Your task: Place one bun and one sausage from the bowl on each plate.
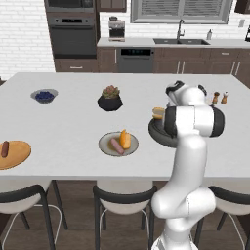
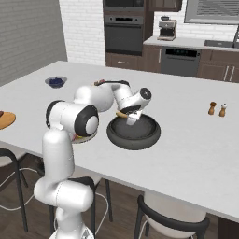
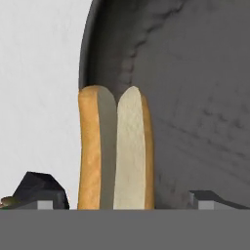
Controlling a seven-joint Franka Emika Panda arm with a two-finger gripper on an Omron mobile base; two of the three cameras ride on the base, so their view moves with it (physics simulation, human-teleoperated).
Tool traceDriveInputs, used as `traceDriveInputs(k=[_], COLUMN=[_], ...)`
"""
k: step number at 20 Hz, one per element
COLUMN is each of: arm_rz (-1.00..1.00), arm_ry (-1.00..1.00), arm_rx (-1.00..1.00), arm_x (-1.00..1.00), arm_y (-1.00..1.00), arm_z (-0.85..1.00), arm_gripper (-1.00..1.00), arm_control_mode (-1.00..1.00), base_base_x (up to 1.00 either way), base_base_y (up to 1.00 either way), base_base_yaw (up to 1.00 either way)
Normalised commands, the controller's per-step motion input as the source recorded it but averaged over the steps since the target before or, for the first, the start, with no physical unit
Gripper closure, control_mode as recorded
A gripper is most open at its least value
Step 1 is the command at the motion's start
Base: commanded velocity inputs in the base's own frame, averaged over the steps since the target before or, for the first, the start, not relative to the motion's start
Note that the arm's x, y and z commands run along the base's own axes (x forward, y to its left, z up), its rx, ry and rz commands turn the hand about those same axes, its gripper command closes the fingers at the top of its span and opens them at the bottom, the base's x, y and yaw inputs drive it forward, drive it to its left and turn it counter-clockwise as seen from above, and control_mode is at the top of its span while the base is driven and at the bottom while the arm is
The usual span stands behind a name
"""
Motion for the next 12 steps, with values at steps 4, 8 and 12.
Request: traceDriveInputs(k=[4,8,12], arm_rz=[0.0,0.0,0.0], arm_ry=[0.03,0.07,0.0], arm_rx=[-0.01,-0.02,0.0], arm_x=[0.22,0.13,0.25], arm_y=[0.0,-0.01,0.0], arm_z=[-0.24,-0.26,-0.05], arm_gripper=[-1.0,-1.0,-1.0], arm_control_mode=[-1.0,-1.0,-1.0], base_base_x=[0.0,0.0,0.0], base_base_y=[0.0,0.0,0.0], base_base_yaw=[0.0,0.0,0.0])
